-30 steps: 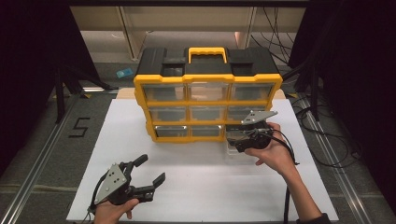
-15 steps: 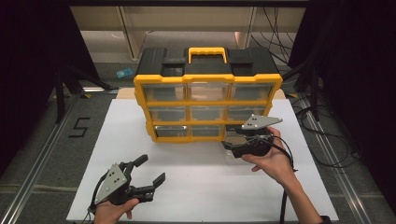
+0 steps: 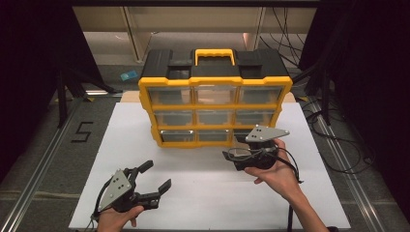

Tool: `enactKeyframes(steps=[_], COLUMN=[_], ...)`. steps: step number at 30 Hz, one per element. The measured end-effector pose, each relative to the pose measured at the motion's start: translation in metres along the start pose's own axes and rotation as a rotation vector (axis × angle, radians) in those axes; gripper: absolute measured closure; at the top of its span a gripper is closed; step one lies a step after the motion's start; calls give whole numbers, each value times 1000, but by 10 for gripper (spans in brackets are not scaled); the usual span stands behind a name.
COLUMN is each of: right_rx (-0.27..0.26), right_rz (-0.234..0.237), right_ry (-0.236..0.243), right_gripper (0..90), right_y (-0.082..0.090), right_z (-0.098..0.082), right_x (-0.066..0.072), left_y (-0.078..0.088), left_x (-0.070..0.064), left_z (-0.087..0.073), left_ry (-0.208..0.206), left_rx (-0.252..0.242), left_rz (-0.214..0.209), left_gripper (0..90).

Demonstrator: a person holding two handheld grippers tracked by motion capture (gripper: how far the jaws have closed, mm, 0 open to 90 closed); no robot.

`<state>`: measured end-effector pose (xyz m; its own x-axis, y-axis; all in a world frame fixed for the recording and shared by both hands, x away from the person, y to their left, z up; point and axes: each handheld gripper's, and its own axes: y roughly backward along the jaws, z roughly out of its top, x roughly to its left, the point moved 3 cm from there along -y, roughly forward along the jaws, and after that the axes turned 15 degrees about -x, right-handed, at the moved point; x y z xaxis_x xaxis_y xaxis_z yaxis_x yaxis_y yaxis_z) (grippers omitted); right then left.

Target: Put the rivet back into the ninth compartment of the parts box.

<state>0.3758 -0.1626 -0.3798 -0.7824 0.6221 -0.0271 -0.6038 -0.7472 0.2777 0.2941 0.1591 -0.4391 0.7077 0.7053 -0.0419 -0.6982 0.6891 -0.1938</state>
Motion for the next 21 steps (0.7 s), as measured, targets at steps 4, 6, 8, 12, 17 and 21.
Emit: enactKeyframes(steps=[4,6,8,12,17,21], right_rx=[-14,-10,-22,-28,-52,-63], right_rz=[3,8,6,-1,-4,-4], right_ry=[-1,-11,-21,-25,-34,-42], right_gripper=[291,289,285,280,277,276], right_y=[3,5,6,10,15,19], right_z=[-3,-5,-7,-10,-16,-21], right_x=[4,5,5,4,6,8], left_y=[0,0,0,-1,-1,0], left_x=[0,0,-1,0,0,0], left_z=[0,0,-1,-1,-1,-1], left_ry=[1,0,7,-2,4,3], left_rx=[1,0,2,-5,-3,7], left_rz=[2,0,1,-9,-9,2], left_gripper=[159,159,159,159,159,159])
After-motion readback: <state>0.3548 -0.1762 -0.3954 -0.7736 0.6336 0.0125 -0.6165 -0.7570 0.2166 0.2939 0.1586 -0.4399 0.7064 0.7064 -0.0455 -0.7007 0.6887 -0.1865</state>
